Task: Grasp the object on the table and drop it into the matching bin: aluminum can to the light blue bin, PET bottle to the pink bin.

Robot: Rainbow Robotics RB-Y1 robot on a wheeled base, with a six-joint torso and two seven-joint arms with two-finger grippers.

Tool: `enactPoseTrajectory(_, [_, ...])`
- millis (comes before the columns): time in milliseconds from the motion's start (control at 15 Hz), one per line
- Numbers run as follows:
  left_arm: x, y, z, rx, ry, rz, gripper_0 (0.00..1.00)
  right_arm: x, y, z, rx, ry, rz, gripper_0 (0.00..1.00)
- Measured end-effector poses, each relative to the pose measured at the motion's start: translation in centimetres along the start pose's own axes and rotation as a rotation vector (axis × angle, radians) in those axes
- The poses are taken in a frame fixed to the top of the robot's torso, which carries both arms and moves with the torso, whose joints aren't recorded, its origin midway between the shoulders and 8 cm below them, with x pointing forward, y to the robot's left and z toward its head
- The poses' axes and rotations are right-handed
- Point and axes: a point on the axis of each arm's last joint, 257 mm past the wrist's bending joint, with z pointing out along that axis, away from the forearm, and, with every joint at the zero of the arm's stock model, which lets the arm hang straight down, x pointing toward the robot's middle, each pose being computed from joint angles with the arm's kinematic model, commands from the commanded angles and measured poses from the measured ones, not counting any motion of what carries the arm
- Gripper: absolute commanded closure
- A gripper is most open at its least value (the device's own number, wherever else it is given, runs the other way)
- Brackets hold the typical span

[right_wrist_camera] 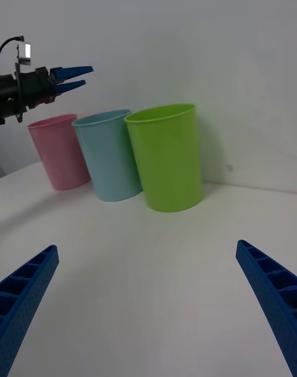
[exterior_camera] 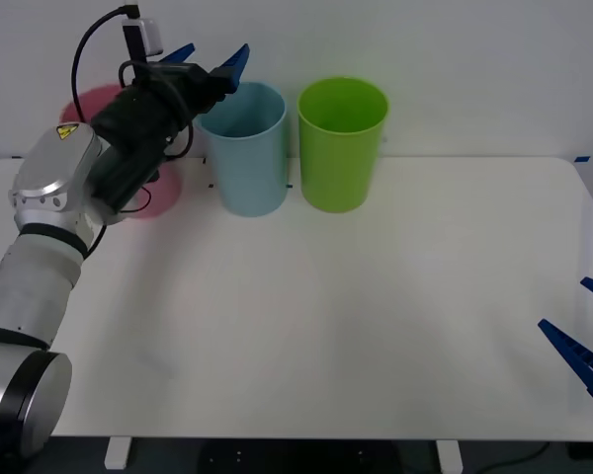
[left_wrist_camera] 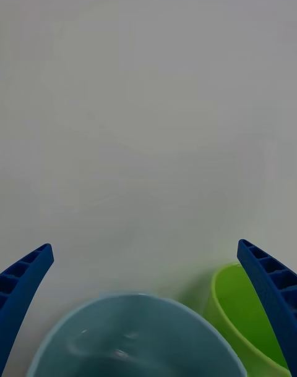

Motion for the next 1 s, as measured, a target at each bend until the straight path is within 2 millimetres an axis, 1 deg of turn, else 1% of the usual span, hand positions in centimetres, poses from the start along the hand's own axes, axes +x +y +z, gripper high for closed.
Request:
enactPoseTrajectory(133, [0.1, 0.3, -2.0, 0.011, -0.007, -0.002, 0.00, 0.0, 0.0, 0.0, 0.000, 0.000, 0.000, 0.00])
enactPoseTrajectory(400, [-0.1, 1.1, -6.8, 0.023, -0.022, 0.011, 0.00, 0.0, 0.0, 0.0, 0.000, 0.000, 0.000, 0.00])
enactPoseTrajectory(733, [0.5, 2.3, -13.5, 0.015, -0.018, 0.047, 0.00, 0.0, 0.0, 0.0, 0.000, 0.000, 0.000, 0.00])
enactPoseTrajectory(1000, [1.5, 3.6, -19.2, 0.044, 0.025, 0.116, 0.00, 0.0, 0.0, 0.0, 0.000, 0.000, 0.000, 0.00])
